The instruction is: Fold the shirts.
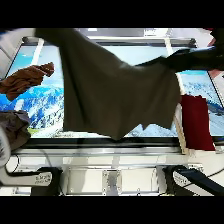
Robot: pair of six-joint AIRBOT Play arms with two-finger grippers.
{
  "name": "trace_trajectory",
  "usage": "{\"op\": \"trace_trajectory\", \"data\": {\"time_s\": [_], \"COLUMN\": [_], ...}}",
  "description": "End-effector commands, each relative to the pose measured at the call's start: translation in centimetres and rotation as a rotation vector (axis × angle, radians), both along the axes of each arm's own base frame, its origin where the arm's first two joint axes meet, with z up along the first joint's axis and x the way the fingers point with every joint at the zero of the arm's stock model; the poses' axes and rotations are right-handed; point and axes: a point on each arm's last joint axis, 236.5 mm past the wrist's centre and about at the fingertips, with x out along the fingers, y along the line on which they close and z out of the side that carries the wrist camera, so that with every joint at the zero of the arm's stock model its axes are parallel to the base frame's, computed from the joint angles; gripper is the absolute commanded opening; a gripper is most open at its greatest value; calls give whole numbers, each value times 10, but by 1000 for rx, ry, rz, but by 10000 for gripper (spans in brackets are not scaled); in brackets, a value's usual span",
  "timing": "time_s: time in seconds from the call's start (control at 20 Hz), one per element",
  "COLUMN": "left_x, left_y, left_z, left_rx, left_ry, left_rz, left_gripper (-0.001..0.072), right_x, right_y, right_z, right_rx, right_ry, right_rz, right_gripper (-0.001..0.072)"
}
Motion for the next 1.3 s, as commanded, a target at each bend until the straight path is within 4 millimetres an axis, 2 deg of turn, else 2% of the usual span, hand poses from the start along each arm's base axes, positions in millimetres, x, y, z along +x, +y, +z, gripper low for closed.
{"op": "trace_trajectory", "data": {"time_s": [0.0, 0.1, 0.15, 0.25, 0.3, 0.35, 0.45, 0.55, 0.6, 0.65, 0.7, 0.8, 0.9, 1.0, 1.1, 1.15, 1.2, 1.25], "left_x": [86, 108, 112, 111, 111, 112, 112, 104, 98, 90, 80, 58, 35, 16, 2, -3, -3, -1], "left_y": [-50, -78, -86, -96, -97, -94, -86, -73, -62, -52, -39, -8, 19, 29, 25, 22, 20, 19], "left_z": [-94, -166, -197, -243, -250, -249, -230, -206, -192, -176, -159, -126, -103, -107, -132, -145, -158, -168], "left_rx": [-2, 24, 36, 55, 59, 57, 49, 52, 62, 68, 76, 97, 121, 141, 154, 160, 147, 135], "left_ry": [30, 135, 186, 273, 288, 285, 262, 245, 237, 233, 229, 222, 230, 288, 389, 431, 479, 518], "left_rz": [72, 27, 12, -26, -32, -26, -16, -22, -27, -34, -42, -46, -50, -91, -140, -166, -168, -157], "left_gripper": [9, 9, 9, 11, 11, 12, 23, 23, 22, 22, 22, 22, 22, 21, 24, 133, 376, 573], "right_x": [37, 60, 71, 85, 90, 91, 93, 94, 95, 95, 94, 88, 83, 81, 82, 82, 82, 82], "right_y": [-6, -19, -26, -42, -51, -56, -62, -62, -62, -62, -63, -72, -86, -89, -80, -74, -69, -66], "right_z": [-100, -146, -167, -202, -220, -233, -252, -256, -255, -255, -256, -259, -263, -263, -263, -262, -262, -261], "right_rx": [-159, -207, -217, -250, -282, -302, -323, -323, -322, -323, -331, -365, -416, -420, -372, -342, -318, -305], "right_ry": [123, 164, 180, 208, 229, 252, 287, 291, 286, 288, 293, 319, 343, 356, 363, 368, 373, 377], "right_rz": [-42, -108, -148, -218, -251, -268, -293, -293, -293, -294, -293, -309, -341, -365, -366, -364, -363, -362], "right_gripper": [27, 27, 27, 27, 27, 28, 30, 53, 139, 292, 386, 389, 388, 388, 388, 388, 387, 388]}}
